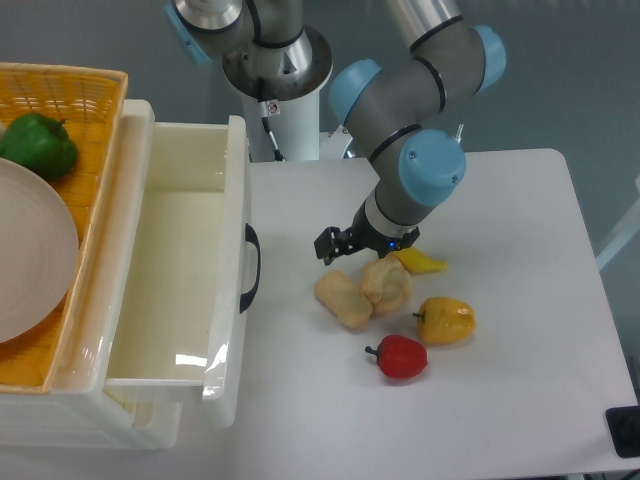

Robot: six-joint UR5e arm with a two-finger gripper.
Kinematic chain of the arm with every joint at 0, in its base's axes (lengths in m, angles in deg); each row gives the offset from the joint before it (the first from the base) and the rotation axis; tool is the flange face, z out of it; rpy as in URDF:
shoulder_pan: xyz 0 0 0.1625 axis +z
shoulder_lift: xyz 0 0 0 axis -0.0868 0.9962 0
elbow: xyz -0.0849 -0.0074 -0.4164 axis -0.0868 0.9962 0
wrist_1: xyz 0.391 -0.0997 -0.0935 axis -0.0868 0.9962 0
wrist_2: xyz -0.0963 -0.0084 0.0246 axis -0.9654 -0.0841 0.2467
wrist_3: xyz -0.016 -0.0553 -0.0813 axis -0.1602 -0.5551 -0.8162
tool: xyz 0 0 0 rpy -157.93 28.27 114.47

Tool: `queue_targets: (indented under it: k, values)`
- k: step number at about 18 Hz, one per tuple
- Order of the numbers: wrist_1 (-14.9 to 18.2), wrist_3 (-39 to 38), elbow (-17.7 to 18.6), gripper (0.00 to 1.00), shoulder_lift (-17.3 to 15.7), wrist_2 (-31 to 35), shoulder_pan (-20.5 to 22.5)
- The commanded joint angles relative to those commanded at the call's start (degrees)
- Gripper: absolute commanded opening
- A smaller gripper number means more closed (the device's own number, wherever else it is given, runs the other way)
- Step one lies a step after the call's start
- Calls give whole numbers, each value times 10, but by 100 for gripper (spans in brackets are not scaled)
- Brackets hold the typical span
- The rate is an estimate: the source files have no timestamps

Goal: Pick up the square bread
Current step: 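Lower the gripper down onto the square bread slice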

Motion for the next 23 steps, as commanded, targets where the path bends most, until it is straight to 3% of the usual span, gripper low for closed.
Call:
queue_targets:
  k: [7,10,23]
  values:
    - [-2,-59,-7,100,32,31,-9]
    - [-1,-91,-35,100,42,34,-13]
    - [-6,-126,-13,100,62,61,-30]
